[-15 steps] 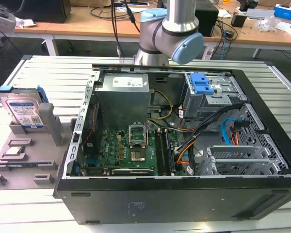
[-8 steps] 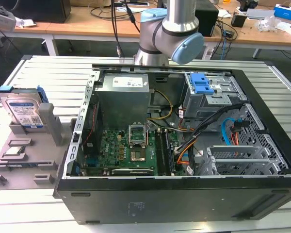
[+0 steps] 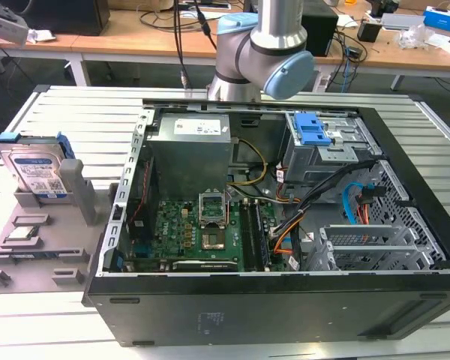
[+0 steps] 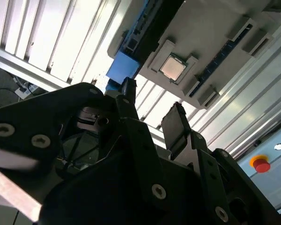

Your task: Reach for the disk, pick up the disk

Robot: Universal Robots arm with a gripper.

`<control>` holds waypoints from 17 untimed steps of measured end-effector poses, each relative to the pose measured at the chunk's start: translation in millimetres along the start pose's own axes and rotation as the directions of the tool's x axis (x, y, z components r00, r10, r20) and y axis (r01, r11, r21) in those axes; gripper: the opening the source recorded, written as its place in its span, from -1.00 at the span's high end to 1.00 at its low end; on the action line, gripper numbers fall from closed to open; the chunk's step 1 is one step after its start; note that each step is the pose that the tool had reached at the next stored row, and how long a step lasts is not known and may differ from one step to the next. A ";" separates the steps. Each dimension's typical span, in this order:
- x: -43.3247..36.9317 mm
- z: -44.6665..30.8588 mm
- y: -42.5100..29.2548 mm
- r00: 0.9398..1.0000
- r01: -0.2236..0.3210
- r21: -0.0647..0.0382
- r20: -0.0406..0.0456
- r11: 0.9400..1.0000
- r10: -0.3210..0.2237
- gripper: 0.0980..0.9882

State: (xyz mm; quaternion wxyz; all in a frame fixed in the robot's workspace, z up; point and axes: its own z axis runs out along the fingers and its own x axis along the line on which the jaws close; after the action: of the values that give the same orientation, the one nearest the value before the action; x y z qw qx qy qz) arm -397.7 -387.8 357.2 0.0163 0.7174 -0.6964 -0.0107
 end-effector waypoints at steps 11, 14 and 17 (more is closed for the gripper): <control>-20.6 8.8 -6.7 1.000 0.000 0.000 -0.006 1.000 0.000 0.10; -20.6 14.9 -7.4 1.000 0.000 0.000 -0.006 1.000 0.000 0.10; -20.7 22.5 -7.9 1.000 0.000 0.000 -0.006 1.000 0.000 0.10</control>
State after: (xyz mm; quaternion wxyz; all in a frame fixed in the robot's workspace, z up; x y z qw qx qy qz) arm -391.2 -367.1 334.2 0.0184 0.7174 -0.6964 -0.0089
